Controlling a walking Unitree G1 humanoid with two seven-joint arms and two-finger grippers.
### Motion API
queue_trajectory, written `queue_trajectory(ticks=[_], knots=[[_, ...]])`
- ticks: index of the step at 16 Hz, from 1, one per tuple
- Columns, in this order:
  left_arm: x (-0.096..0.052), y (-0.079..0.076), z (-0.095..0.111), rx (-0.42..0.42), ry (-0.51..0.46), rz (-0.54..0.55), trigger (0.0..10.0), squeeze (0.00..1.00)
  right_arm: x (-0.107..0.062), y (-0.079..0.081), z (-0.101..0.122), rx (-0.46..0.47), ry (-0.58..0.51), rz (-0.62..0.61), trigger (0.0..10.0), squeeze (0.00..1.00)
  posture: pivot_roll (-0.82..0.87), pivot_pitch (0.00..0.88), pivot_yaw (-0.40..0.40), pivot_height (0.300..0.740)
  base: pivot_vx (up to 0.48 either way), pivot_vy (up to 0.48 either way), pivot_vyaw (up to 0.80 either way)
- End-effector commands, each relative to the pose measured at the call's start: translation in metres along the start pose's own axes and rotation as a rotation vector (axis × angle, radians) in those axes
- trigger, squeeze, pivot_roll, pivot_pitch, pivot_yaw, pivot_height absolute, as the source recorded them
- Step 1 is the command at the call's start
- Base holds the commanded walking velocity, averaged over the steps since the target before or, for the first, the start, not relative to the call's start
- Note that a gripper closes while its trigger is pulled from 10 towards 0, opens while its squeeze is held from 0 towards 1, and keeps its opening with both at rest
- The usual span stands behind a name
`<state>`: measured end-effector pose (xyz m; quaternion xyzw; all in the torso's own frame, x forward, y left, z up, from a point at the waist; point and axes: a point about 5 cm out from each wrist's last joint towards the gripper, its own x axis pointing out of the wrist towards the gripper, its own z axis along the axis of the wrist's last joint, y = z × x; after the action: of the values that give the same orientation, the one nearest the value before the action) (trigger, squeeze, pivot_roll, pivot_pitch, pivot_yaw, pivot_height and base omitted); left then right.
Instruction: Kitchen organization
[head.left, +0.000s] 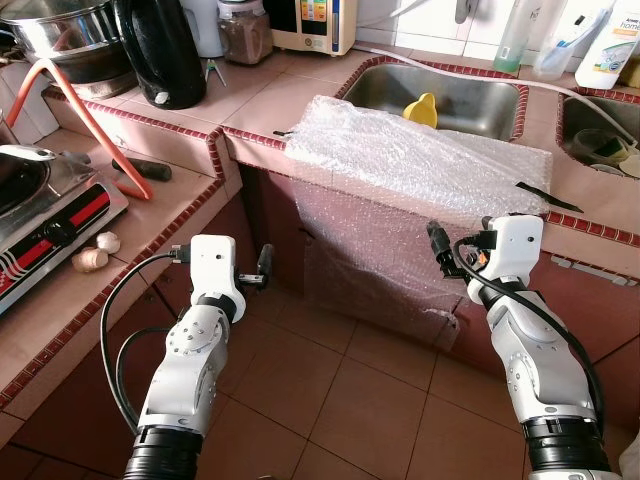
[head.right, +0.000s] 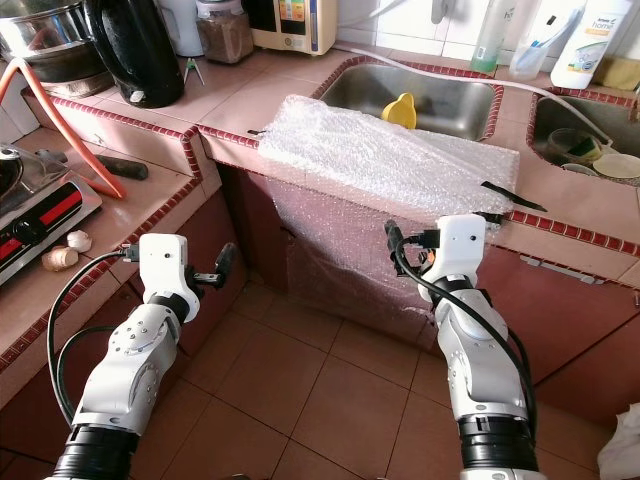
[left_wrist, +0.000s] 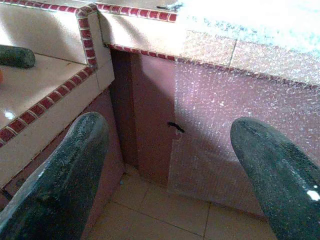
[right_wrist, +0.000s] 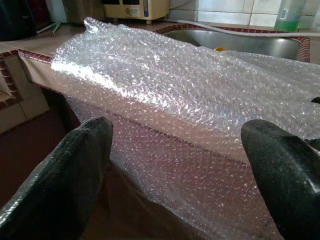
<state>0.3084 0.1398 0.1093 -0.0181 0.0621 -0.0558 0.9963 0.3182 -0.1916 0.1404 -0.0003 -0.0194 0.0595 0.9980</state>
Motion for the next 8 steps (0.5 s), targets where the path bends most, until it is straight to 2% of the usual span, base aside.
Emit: queue_trajectory(ticks=[1, 8], knots=[[0.0002, 0.0031, 0.0007, 0.017, -0.002, 0.009, 10.0, 0.0, 0.0025, 0.0036, 0.002, -0.002, -0.012, 0.015, 10.0, 0.07, -0.07, 0.076, 0.046, 0.74, 0.0, 0.0, 0.0], [0.0019, 0.0039, -0.0088, 0.025, 0.033, 0.004, 10.0, 0.0, 0.0031, 0.007, -0.0038, 0.001, 0.0, 0.022, 10.0, 0.07, -0.06, 0.074, 0.049, 0.74, 0.0, 0.0, 0.0]])
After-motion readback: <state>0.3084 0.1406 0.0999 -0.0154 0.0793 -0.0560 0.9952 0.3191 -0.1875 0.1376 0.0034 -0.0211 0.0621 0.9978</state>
